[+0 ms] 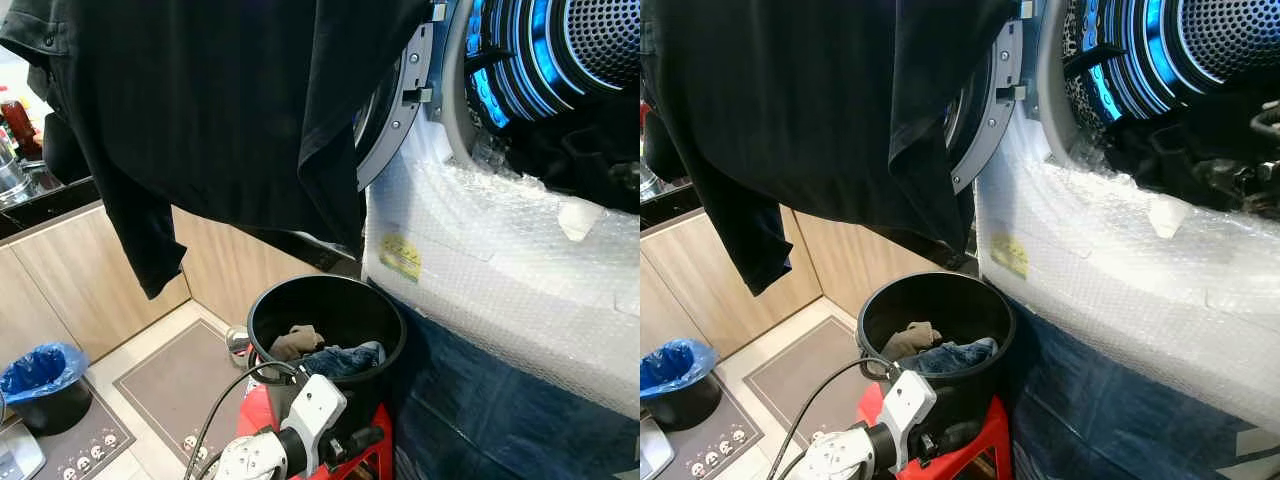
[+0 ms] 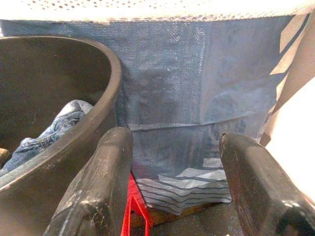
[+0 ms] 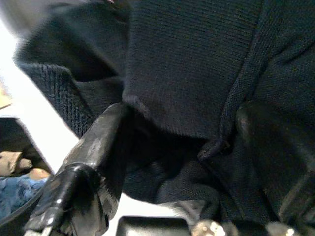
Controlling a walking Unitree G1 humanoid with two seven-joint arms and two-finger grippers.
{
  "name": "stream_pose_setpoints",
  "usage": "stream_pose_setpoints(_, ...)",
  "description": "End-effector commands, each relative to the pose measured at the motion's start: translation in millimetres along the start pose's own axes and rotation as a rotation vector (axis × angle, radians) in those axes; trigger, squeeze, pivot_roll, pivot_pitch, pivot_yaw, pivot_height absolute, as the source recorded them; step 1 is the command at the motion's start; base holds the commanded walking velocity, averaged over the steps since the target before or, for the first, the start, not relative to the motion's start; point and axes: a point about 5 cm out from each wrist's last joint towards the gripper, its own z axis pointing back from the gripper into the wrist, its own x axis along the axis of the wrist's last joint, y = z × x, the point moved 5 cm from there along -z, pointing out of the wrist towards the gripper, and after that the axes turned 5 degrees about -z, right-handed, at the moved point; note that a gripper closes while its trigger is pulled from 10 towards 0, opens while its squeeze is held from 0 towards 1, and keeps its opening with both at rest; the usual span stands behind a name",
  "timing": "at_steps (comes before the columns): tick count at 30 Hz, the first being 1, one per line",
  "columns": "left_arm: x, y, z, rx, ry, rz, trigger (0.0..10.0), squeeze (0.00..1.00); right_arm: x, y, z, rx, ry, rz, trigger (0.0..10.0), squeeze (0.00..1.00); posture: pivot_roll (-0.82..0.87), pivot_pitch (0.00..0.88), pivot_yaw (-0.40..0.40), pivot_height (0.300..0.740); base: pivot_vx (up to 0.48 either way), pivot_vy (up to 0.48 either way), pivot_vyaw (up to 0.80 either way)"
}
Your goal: Clothes washing
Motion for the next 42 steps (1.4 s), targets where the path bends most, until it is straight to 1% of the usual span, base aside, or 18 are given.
stream_pose_setpoints(1, 0.0, 4.0, 2.8, 0.02, 0.006, -0.008, 10.0, 0.0, -4.0, -8.5, -2.2, -0.059, 0.034, -0.019, 10.0, 0.0, -0.15, 0.0, 0.0, 0.74, 0.0, 0.0, 0.0)
stream_pose_setpoints(4, 0.1, 3.9, 2.9, 0.021, 0.007, -0.007, 10.0, 0.0, -3.0, -9.0, -3.6, -0.062, 0.04, -0.024, 10.0, 0.0, -0.15, 0.0, 0.0, 0.74, 0.0, 0.0, 0.0)
stream_pose_setpoints(6, -1.2, 4.1, 4.5, 0.027, 0.01, -0.004, 10.0, 0.0, -3.5, -21.8, -5.7, -0.149, 0.088, 0.01, 10.0, 0.0, -0.15, 0.0, -0.003, 0.74, 0.0, 0.0, 0.0)
stream_pose_setpoints(8, -1.6, 4.0, 5.2, 0.032, 0.012, -0.003, 10.0, 0.0, 1.4, -30.6, -9.0, -0.247, 0.116, 0.085, 10.0, 0.0, -0.16, 0.0, -0.004, 0.74, 0.0, 0.0, 0.0)
stream_pose_setpoints(10, -1.4, 4.2, 5.0, 0.032, 0.012, -0.004, 10.0, 0.0, 5.4, -31.1, -11.2, -0.271, 0.113, 0.098, 10.0, 0.0, -0.16, 0.0, -0.004, 0.74, 0.0, 0.0, 0.0)
stream_pose_setpoints(12, -0.1, 4.3, 3.9, 0.03, 0.01, -0.018, 10.0, 0.0, 13.8, -31.2, -14.8, -0.326, 0.103, 0.116, 10.0, 0.0, -0.16, 0.0, -0.004, 0.74, 0.0, 0.0, 0.0)
stream_pose_setpoints(17, 1.8, 4.4, 3.1, 0.033, 0.006, -0.017, 10.0, 0.0, 25.3, -30.4, -21.2, -0.395, 0.093, 0.101, 10.0, 0.0, -0.16, 0.0, -0.012, 0.74, 0.0, 0.0, 0.0)
stream_pose_setpoints(22, 1.4, 2.6, 3.2, 0.04, 0.004, -0.009, 10.0, 0.0, 30.3, -26.6, -30.4, -0.431, 0.089, 0.088, 10.0, 0.0, -0.15, 0.0, -0.026, 0.74, 0.0, 0.0, 0.0)
stream_pose_setpoints(24, 1.6, 1.0, 3.0, 0.045, 0.002, -0.004, 10.0, 0.0, 32.1, -22.3, -37.3, -0.46, 0.083, 0.091, 10.0, 0.0, -0.15, 0.0, -0.033, 0.74, 0.0, 0.0, 0.0)
stream_pose_setpoints(25, 1.6, 1.0, 3.0, 0.045, 0.002, -0.004, 10.0, 0.0, 32.1, -22.3, -37.3, -0.46, 0.083, 0.091, 10.0, 0.0, -0.15, 0.0, -0.033, 0.74, 0.0, 0.0, 0.0)
stream_pose_setpoints(28, 2.3, -1.0, 3.9, 0.052, -0.002, -0.002, 10.0, 0.0, 31.7, -11.5, -47.8, -0.449, 0.087, 0.098, 10.0, 0.0, -0.14, 0.0, -0.045, 0.74, 0.0, 0.0, 0.0)
stream_pose_setpoints(29, 2.5, -1.2, 6.0, 0.058, -0.005, 0.001, 10.0, 0.0, 32.2, -2.8, -54.4, -0.444, 0.084, 0.124, 10.0, 0.0, -0.13, 0.0, -0.05, 0.74, 0.0, 0.0, 0.0)
stream_pose_setpoints(33, 2.6, -1.5, 8.9, 0.076, -0.007, 0.007, 10.0, 0.0, 32.6, 6.1, -63.0, -0.447, 0.063, 0.124, 10.0, 0.0, -0.12, 0.0, -0.063, 0.74, 0.0, 0.0, 0.0)
stream_pose_setpoints(36, 2.8, -2.0, 10.5, 0.087, -0.008, 0.012, 10.0, 0.0, 33.3, 8.1, -66.4, -0.461, 0.041, 0.121, 10.0, 0.0, -0.11, 0.0, -0.075, 0.74, 0.0, 0.0, 0.0)
stream_pose_setpoints(37, 2.9, -2.9, 11.5, 0.096, -0.009, 0.016, 10.0, 0.0, 34.5, 8.5, -68.2, -0.473, 0.018, 0.099, 10.0, 0.0, -0.1, 0.0, -0.08, 0.74, 0.0, 0.0, 0.0)
stream_pose_setpoints(39, 3.1, -3.9, 11.7, 0.099, -0.009, 0.018, 10.0, 0.0, 34.9, 8.3, -68.6, -0.477, 0.008, 0.083, 10.0, 0.0, -0.09, 0.0, -0.085, 0.74, 0.0, 0.0, 0.0)
stream_pose_setpoints(40, 3.0, -5.8, 13.8, 0.107, -0.01, 0.027, 10.0, 0.0, 34.9, 4.2, -68.4, -0.512, -0.017, 0.053, 10.0, 0.0, -0.08, 0.0, -0.093, 0.74, 0.0, 0.0, 0.0)
stream_pose_setpoints(42, 3.0, -7.2, 14.9, 0.112, -0.009, 0.032, 10.0, 0.0, 33.7, 1.2, -68.0, -0.531, -0.023, 0.038, 10.0, 0.0, -0.07, 0.0, -0.095, 0.74, 0.0, 0.0, 0.0)
